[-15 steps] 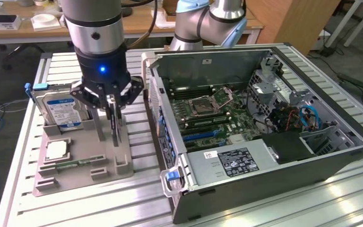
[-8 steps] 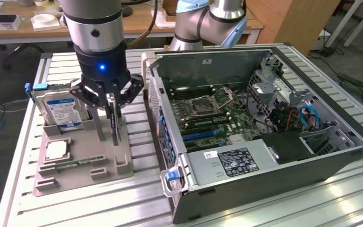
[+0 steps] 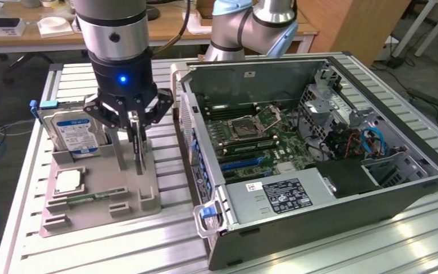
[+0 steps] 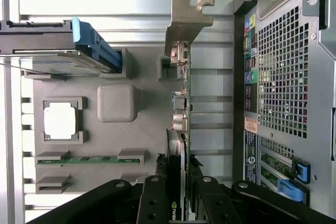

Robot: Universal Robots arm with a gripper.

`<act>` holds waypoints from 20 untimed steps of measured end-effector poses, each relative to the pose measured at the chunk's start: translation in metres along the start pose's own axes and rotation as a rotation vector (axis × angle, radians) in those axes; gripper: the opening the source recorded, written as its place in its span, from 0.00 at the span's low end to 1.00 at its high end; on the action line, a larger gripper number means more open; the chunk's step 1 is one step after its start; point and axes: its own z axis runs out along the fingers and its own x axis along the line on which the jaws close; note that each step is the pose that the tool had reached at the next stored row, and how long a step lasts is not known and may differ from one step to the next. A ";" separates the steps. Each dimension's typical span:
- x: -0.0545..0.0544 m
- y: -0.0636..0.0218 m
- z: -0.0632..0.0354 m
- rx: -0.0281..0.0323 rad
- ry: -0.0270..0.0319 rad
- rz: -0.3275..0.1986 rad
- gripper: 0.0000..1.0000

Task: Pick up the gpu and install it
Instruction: 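Pick up the gpu and move the gpu toward the slot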

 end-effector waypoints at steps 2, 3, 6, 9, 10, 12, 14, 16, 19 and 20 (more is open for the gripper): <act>0.000 0.0001 -0.0006 -0.0001 -0.0001 0.000 0.26; 0.000 0.0001 -0.0010 -0.0001 -0.0001 0.000 0.26; 0.000 0.0001 -0.0025 -0.0001 -0.0001 0.000 0.26; 0.000 0.0002 -0.0041 -0.0001 0.0000 0.000 0.26; 0.000 0.0002 -0.0047 -0.0001 0.0000 0.000 0.26; 0.000 0.0003 -0.0057 -0.0001 -0.0001 0.000 0.26; 0.000 0.0004 -0.0073 0.0000 0.0000 -0.001 0.26; 0.000 0.0004 -0.0088 -0.0001 0.0000 -0.001 0.26; 0.000 0.0005 -0.0106 -0.0001 -0.0001 -0.001 0.26; 0.000 0.0006 -0.0114 -0.0001 0.0000 -0.001 0.26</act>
